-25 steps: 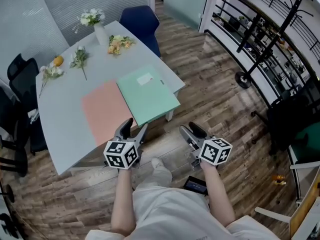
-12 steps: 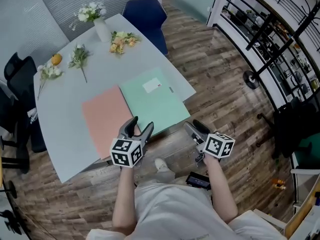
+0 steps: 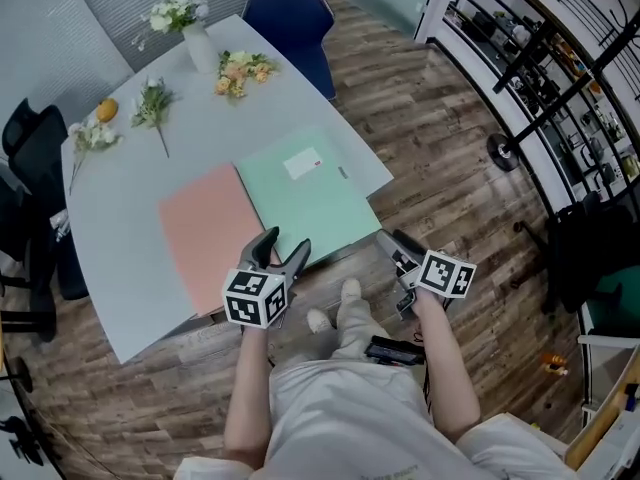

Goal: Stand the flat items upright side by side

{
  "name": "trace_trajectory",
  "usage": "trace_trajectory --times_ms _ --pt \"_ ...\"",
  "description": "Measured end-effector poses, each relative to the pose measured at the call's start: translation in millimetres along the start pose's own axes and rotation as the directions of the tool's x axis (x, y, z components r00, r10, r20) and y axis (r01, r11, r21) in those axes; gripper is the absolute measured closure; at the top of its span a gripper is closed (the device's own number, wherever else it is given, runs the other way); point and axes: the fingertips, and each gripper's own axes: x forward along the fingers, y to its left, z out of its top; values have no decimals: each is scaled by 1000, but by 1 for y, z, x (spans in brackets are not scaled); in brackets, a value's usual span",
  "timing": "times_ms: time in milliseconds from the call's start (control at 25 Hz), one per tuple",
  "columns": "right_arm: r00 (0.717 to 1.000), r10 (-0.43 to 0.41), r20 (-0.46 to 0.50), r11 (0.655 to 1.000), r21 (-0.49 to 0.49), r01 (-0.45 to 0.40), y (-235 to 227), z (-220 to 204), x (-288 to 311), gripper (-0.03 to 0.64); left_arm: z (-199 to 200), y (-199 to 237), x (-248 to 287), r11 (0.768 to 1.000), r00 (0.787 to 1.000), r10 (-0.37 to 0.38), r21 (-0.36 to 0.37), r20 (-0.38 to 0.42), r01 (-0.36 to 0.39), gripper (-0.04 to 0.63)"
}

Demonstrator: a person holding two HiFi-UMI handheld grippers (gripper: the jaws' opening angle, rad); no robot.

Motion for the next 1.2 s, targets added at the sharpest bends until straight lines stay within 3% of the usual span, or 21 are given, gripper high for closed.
trace_trajectory --times_ms 760,1200 --pt "995 -34 -97 996 80 41 -46 -14 43 341 -14 21 39 1000 995 8 11 -104 -7 319" --pt "990 56 -131 970 243 -23 -67 -35 80 327 -26 25 53 998 985 14 57 -175 -5 319"
